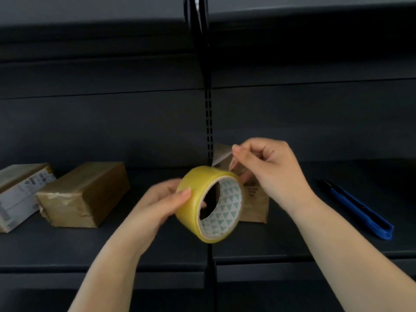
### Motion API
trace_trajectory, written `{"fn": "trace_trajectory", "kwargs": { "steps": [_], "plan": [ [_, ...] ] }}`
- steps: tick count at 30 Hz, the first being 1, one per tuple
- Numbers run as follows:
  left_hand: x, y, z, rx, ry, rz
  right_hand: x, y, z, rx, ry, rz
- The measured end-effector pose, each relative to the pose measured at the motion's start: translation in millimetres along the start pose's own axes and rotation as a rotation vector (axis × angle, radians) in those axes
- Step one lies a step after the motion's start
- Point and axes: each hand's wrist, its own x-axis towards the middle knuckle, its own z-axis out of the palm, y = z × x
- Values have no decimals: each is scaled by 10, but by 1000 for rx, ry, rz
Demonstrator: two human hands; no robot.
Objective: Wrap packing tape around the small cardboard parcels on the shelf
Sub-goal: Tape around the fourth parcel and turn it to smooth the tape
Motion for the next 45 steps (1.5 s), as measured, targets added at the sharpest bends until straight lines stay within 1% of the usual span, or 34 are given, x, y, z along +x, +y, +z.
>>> {"fn": "trace_trajectory", "kwargs": {
  "steps": [2, 4, 5, 6, 9, 14, 16, 21, 24, 25, 27, 29, 31, 33, 35, 37, 39, 43, 45],
  "plan": [
    [-29, -57, 44, -93, -175, 35, 18, -6, 2, 34, 21, 17],
    [-43, -83, 125, -161, -304, 83, 46, -2, 3, 46, 40, 25],
    [-47, -85, 173, -181, -342, 100, 66, 5, 1, 44, 55, 24],
    [-49, -78, 221, -196, -347, 97, 87, 16, -8, 42, 68, 26],
    [-50, -34, 300, -196, -258, 82, 153, 32, -83, 23, 34, 89],
    [-44, 42, 273, -160, -172, 123, 231, -8, -302, 49, -243, 322],
    [-49, 51, 285, -166, -139, 114, 253, 11, -332, 19, -289, 368],
    [-72, 32, 424, -148, -50, 73, 319, 86, -306, -43, -289, 402],
    [-106, 103, 530, -168, 49, 66, 377, 116, -269, -41, -229, 394],
    [-116, 138, 555, -158, 60, 63, 392, 118, -250, -31, -215, 397],
    [-127, 206, 570, -107, 42, 68, 424, 110, -226, 14, -200, 418],
    [-116, 236, 538, -133, -14, 72, 449, 108, -213, 81, -172, 427],
    [-96, 237, 512, -160, -35, 90, 470, 119, -190, 147, -119, 418],
    [-87, 228, 573, -152, 18, 99, 493, 141, -147, 132, -66, 385],
    [-103, 222, 666, -214, 128, 48, 509, 186, -117, 114, 6, 376],
    [-146, 211, 736, -264, 168, -5, 533, 222, -146, 133, 46, 407],
    [-197, 203, 796, -208, 138, 0, 528, 245, -190, 140, -11, 444],
    [-273, 137, 825, -328, -49, 79, 475, 307, -230, 106, -67, 486],
    [-280, 147, 888, -313, -44, 81, 464, 338, -241, 45, -72, 493]
  ]
}}
